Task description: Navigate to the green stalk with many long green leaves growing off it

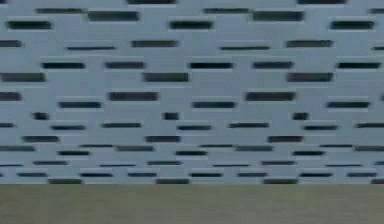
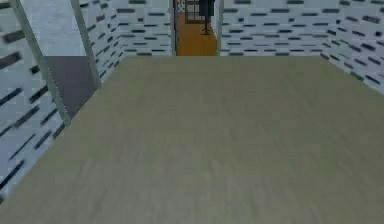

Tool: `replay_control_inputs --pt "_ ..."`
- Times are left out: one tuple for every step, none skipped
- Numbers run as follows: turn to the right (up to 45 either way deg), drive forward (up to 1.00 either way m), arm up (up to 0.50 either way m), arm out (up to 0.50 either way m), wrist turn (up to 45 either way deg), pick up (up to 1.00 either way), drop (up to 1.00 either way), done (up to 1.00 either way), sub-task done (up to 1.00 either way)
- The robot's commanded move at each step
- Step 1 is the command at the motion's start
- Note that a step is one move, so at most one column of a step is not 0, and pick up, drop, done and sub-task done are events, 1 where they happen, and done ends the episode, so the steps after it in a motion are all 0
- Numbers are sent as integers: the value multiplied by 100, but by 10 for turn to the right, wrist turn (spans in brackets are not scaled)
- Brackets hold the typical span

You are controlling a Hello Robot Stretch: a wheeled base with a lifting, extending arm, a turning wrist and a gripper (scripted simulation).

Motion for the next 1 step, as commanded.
replay_control_inputs --pt "450 0 0 0 0 0 0 0 0"
